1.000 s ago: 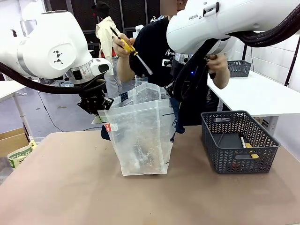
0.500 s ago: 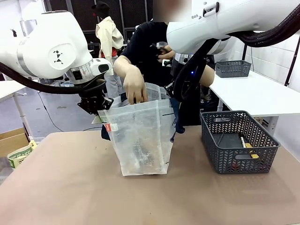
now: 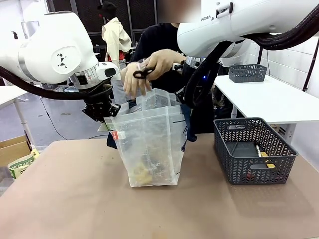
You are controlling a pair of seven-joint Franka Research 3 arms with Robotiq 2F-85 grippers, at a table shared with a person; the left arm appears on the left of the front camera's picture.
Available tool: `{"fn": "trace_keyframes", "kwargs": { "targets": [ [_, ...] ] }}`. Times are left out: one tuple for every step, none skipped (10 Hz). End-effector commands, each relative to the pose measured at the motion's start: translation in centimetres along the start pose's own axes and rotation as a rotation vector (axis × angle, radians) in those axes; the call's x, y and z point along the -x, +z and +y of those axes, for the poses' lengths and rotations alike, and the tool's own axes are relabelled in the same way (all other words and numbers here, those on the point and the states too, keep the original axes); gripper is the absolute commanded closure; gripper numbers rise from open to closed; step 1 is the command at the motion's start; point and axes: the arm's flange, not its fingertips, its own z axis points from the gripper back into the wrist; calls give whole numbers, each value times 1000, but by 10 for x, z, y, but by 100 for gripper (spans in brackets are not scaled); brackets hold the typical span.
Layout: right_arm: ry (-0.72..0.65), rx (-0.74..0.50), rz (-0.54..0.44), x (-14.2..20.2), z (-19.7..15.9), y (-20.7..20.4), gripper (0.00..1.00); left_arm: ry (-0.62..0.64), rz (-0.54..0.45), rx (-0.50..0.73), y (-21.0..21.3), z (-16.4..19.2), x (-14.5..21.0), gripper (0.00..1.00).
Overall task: Transfer purchased items from the store into the shopping bag.
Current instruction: Move the Reusable shopping bag to the right side of the table.
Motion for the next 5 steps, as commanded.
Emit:
{"fn": "trace_keyframes", "kwargs": {
  "targets": [
    [-5, 1, -3, 0, -3, 1, 100, 3, -6, -7, 3, 4, 0, 100],
    [-5, 1, -3, 0, -3, 1, 100, 3, -6, -7, 3, 4, 0, 100],
    [-5, 1, -3, 0, -3, 1, 100, 3, -6, -7, 3, 4, 0, 100],
    [-5, 1, -3, 0, -3, 1, 100, 3, -6, -7, 3, 4, 0, 100],
    [-5, 1, -3, 0, -3, 1, 100, 3, -6, -7, 3, 4, 0, 100]
  ]
}}
